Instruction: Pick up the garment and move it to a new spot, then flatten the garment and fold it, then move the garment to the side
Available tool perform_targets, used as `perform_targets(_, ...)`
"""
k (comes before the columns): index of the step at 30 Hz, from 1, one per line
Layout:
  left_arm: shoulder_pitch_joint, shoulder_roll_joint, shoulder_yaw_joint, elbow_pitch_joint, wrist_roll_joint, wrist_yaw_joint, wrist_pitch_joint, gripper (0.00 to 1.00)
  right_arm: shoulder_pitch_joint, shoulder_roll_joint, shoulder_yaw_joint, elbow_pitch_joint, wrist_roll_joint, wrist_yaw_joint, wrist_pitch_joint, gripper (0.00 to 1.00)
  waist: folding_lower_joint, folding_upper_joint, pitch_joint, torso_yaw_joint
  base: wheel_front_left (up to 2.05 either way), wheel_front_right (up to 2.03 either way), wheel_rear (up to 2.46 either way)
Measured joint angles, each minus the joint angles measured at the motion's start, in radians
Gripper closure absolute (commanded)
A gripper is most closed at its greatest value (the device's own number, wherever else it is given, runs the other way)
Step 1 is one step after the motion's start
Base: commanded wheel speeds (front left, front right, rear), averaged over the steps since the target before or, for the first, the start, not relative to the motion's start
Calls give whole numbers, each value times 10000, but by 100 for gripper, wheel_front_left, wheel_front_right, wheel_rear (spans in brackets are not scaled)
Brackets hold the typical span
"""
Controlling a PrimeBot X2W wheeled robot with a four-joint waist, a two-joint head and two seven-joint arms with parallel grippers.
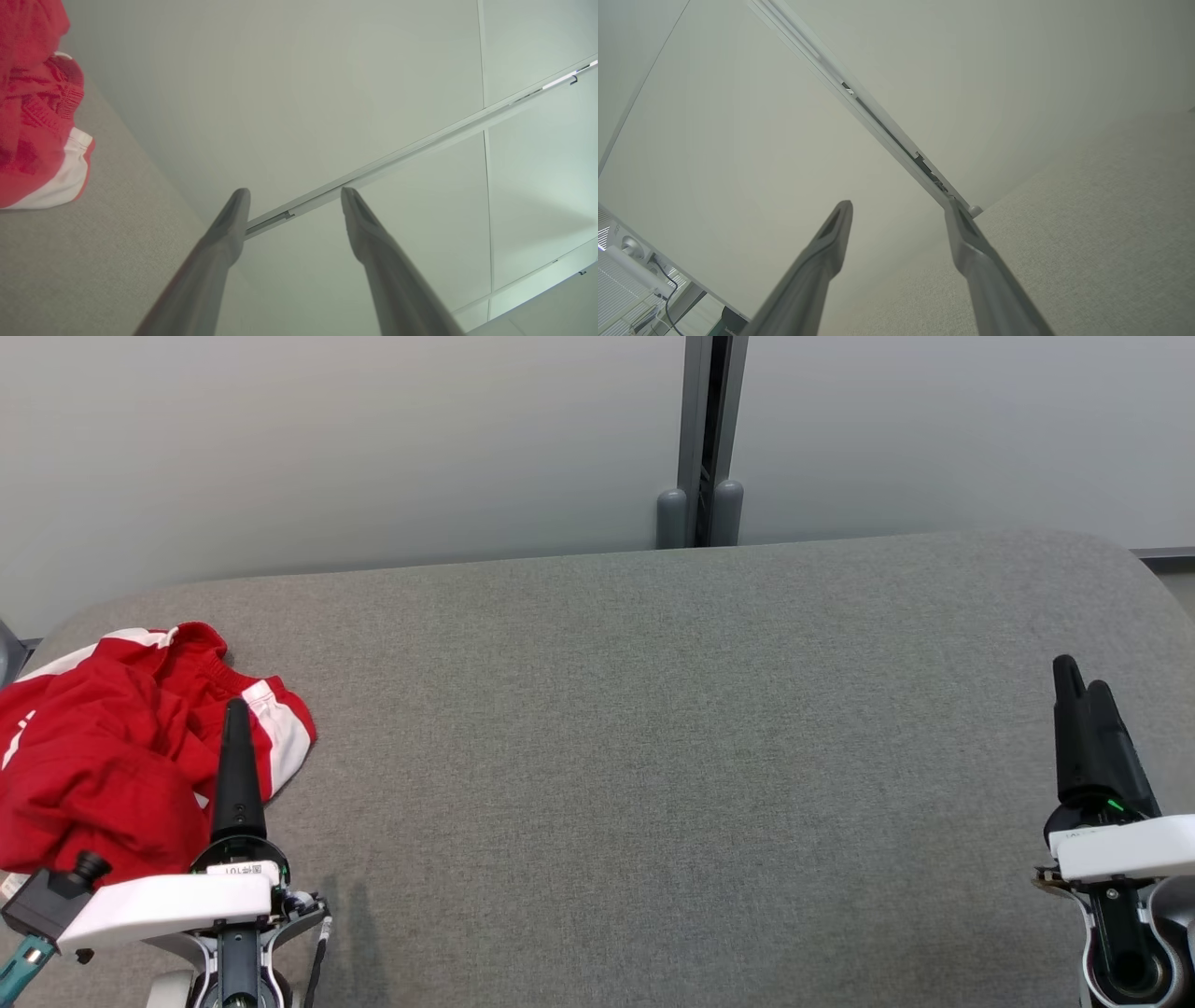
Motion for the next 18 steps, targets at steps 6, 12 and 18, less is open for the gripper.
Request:
perform_targets(6, 70, 2, 58, -407, 1266, 151, -90, 0, -59, -38, 268, -222, -993, 0, -186, 0, 0, 0, 13, 4, 0, 0, 0)
perform_targets(12, 156, 6, -104, -1049, 2587, 527, -211, 0, -181, 2, 454, -410, -1973, 0, -441, 0, 0, 0, 24, 5, 0, 0, 0)
perform_targets(18, 386, 12, -554, -1540, 4334, 980, -337, 0, -257, -23, 775, -479, -3024, 0, -640, 0, 0, 0, 34, 13, 0, 0, 0)
